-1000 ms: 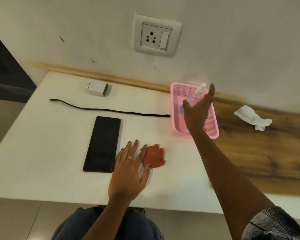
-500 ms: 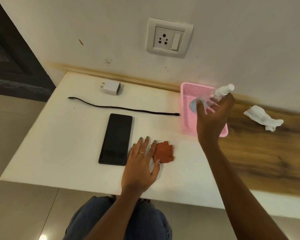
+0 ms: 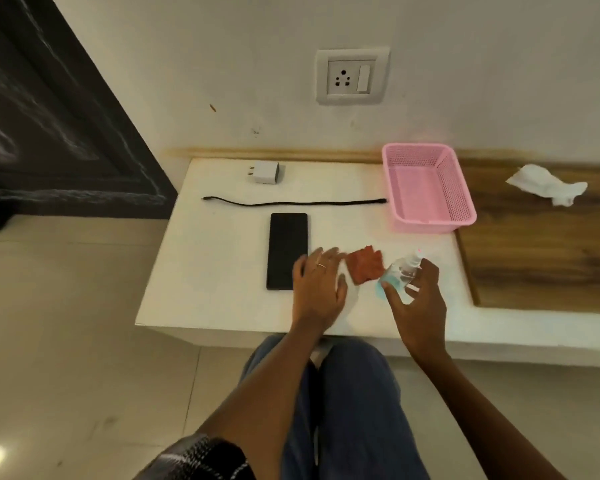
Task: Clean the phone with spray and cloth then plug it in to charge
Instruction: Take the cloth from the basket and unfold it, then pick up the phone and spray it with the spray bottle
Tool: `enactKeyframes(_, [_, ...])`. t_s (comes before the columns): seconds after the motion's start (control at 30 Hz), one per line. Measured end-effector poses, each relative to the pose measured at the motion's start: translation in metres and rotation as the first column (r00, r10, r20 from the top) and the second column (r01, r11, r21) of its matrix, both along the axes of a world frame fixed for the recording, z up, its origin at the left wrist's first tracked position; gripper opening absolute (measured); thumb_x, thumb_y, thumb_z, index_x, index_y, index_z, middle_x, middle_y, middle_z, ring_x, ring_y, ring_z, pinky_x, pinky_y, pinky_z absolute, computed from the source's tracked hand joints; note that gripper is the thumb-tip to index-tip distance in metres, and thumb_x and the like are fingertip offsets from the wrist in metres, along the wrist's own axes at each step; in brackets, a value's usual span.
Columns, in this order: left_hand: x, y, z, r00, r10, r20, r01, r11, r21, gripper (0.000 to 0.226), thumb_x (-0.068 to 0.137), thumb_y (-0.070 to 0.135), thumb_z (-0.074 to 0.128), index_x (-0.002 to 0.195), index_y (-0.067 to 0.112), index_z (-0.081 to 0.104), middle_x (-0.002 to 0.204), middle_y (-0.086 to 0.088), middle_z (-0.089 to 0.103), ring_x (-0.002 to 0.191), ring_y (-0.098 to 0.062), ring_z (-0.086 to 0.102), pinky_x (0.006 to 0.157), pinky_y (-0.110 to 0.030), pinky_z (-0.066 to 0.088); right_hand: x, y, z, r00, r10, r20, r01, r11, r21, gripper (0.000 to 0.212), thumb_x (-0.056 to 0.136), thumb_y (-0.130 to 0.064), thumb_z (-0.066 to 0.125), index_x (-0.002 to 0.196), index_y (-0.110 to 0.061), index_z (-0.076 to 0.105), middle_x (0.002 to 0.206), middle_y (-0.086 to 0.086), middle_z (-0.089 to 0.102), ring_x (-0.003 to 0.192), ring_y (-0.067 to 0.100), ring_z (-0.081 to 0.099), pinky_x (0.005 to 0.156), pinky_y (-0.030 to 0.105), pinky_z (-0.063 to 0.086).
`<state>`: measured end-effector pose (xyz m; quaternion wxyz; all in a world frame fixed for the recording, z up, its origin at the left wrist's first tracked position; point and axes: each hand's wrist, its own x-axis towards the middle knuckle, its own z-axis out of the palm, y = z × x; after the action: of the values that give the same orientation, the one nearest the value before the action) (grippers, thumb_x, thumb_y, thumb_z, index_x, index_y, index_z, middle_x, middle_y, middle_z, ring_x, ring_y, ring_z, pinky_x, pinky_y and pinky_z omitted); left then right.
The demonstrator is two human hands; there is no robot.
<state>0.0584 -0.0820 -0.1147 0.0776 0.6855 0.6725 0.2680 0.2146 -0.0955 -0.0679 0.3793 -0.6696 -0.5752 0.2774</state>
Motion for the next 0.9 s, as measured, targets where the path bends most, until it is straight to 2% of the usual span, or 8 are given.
enactKeyframes(0.07, [-0.018,0.000,0.003,0.991,0.133,-0.022,-0.133,0.991,-0.020,0.043,0.086,0.028,0.054,0.128,0.018,0.053,0.133,-0.003,0.055,0.126,-0.027,0.046,0.104,-0.048,0.032,0.001,-0.004,-0.001,1.000,-0.008,0.010,0.008,1.000,0.000,0.061,0.080,-0.023,0.071,0.130,-0.014,0.039,0.127,0.008,0.056,0.109,0.025,0.059,0.092,0.042,0.051])
enactKeyframes(0.13, [-0.035,0.002,0.004,0.956,0.294,0.024,-0.290,0.952,-0.100,0.048,0.086,0.033,0.056,0.131,0.017,0.049,0.139,-0.004,0.048,0.129,-0.027,0.040,0.105,-0.047,0.027,0.001,-0.005,-0.002,1.000,-0.006,0.027,0.007,1.000,-0.015,0.060,0.080,-0.025,0.071,0.130,-0.013,0.040,0.128,0.008,0.056,0.109,0.026,0.059,0.092,0.043,0.051])
enactKeyframes(0.23, [-0.049,0.006,0.010,0.832,0.536,0.147,-0.492,0.833,-0.252,0.058,0.086,0.041,0.059,0.135,0.016,0.042,0.142,-0.006,0.042,0.131,-0.026,0.036,0.104,-0.046,0.028,0.000,-0.005,-0.006,0.999,-0.003,0.053,0.005,1.000,-0.028,0.057,0.081,-0.026,0.070,0.128,-0.013,0.041,0.127,0.009,0.056,0.109,0.028,0.060,0.092,0.043,0.051])
enactKeyframes(0.33, [-0.051,0.011,0.013,0.711,0.673,0.203,-0.584,0.726,-0.362,0.074,0.083,0.053,0.060,0.140,0.013,0.035,0.143,-0.010,0.041,0.132,-0.028,0.034,0.102,-0.046,0.031,-0.002,-0.004,-0.009,0.998,-0.014,0.054,0.016,0.999,-0.031,0.057,0.081,-0.026,0.069,0.128,-0.013,0.040,0.128,0.009,0.056,0.109,0.027,0.059,0.092,0.042,0.051])
enactKeyframes(0.47, [-0.043,0.024,0.016,0.749,0.654,0.108,-0.552,0.706,-0.442,0.097,0.075,0.066,0.062,0.145,0.010,0.026,0.146,-0.011,0.037,0.133,-0.030,0.032,0.102,-0.046,0.032,-0.004,-0.004,-0.011,0.997,-0.023,0.075,0.025,0.999,-0.025,0.056,0.081,-0.024,0.069,0.127,-0.009,0.041,0.127,0.011,0.056,0.109,0.028,0.059,0.091,0.043,0.051])
enactKeyframes(0.63, [-0.038,0.041,0.023,0.748,0.663,0.043,-0.525,0.629,-0.574,0.099,0.070,0.052,0.075,0.143,0.009,0.023,0.143,-0.013,0.033,0.131,-0.030,0.032,0.100,-0.047,0.037,-0.006,-0.005,-0.013,0.996,-0.038,0.077,0.039,0.999,-0.008,0.053,0.082,-0.024,0.068,0.126,-0.011,0.042,0.126,0.011,0.056,0.110,0.028,0.059,0.088,0.047,0.053])
enactKeyframes(0.73, [-0.045,0.048,0.027,0.744,0.663,0.090,-0.470,0.614,-0.634,0.098,0.066,0.046,0.081,0.138,0.007,0.027,0.137,-0.013,0.038,0.127,-0.031,0.040,0.098,-0.048,0.040,-0.008,-0.007,-0.015,0.996,-0.062,0.061,0.061,0.998,0.012,0.052,0.082,-0.023,0.068,0.126,-0.011,0.042,0.125,0.010,0.057,0.109,0.027,0.060,0.086,0.048,0.054])
enactKeyframes(0.9, [-0.062,0.042,0.033,0.756,0.615,0.223,-0.348,0.666,-0.660,0.095,0.064,0.038,0.084,0.134,0.008,0.028,0.131,-0.012,0.044,0.117,-0.033,0.050,0.091,-0.044,0.046,-0.008,-0.008,-0.013,0.996,-0.058,0.063,0.057,0.998,0.011,0.052,0.082,-0.025,0.068,0.126,-0.013,0.042,0.124,0.009,0.058,0.109,0.026,0.060,0.086,0.047,0.054])
